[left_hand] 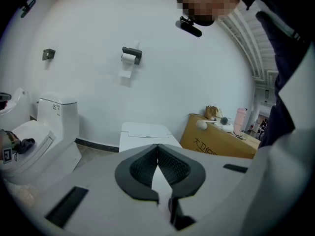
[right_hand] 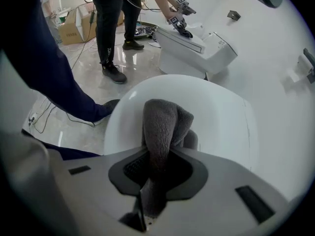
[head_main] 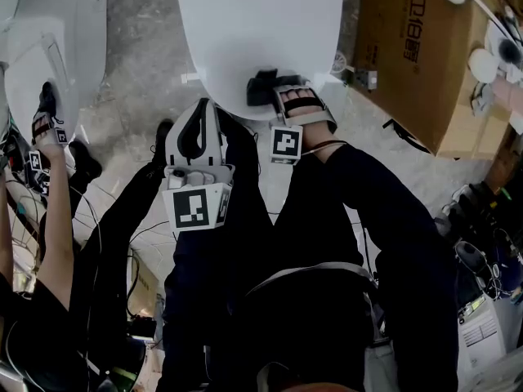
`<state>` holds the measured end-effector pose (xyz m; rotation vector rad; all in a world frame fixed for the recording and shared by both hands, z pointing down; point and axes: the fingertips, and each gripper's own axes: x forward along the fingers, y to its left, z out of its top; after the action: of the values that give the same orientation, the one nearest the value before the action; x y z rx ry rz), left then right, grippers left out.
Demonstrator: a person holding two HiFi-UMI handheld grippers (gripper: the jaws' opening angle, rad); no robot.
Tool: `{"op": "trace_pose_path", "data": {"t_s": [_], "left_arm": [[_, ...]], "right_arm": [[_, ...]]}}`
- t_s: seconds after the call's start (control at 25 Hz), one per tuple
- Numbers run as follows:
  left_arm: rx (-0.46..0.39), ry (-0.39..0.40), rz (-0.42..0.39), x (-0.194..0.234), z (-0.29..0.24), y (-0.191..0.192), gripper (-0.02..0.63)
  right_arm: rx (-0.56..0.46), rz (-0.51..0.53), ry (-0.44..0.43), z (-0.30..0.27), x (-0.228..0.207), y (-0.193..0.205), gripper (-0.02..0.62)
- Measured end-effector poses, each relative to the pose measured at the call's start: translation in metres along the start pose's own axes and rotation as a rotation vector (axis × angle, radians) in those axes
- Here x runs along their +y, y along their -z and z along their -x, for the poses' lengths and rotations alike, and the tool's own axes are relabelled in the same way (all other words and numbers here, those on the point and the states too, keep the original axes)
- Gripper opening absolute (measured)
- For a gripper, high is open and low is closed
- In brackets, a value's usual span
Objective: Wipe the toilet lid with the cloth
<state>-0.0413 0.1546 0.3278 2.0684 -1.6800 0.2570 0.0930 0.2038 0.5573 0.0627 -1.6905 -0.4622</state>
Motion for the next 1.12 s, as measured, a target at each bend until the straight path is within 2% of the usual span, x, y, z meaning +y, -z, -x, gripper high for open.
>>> {"op": "trace_pose_path", "data": {"t_s": [0.2, 0.28, 0.36, 0.44, 0.6, 0.92, 1.04, 1.12], "left_arm": [[-0.012, 0.003, 0.005, -0.002, 0.001, -0.003, 0.015], [-0.014, 0.005, 0.003, -0.003, 0.001, -0.004, 0.015], [-0.014, 0.003, 0.003, -0.003, 0.001, -0.004, 0.015], [-0.015, -0.003, 0.008, -0.001, -0.001, -0.004, 0.015], [-0.017, -0.020, 0.020, 0.004, -0.004, -0.005, 0.015], [-0.026, -0.077, 0.040, 0.012, -0.011, -0.015, 0.015], [-0.026, -0.104, 0.055, 0.022, -0.015, -0.020, 0.015], [-0.028, -0.121, 0.064, 0.027, -0.017, -0.023, 0.015]], "right_arm": [[0.016, 0.029, -0.084, 0.010, 0.046, 0.002, 0.074], [0.025, 0.005, -0.137, 0.013, 0.057, 0.002, 0.074], [0.025, -0.044, -0.189, 0.016, 0.059, 0.001, 0.074], [0.012, -0.067, -0.183, 0.017, 0.044, 0.000, 0.074], [-0.011, -0.067, -0.073, 0.012, -0.023, -0.002, 0.074], [-0.034, -0.032, 0.162, -0.006, -0.200, -0.006, 0.074], [-0.036, -0.023, 0.223, -0.013, -0.252, -0.010, 0.074], [-0.028, 0.025, 0.251, -0.020, -0.276, -0.013, 0.074]]}}
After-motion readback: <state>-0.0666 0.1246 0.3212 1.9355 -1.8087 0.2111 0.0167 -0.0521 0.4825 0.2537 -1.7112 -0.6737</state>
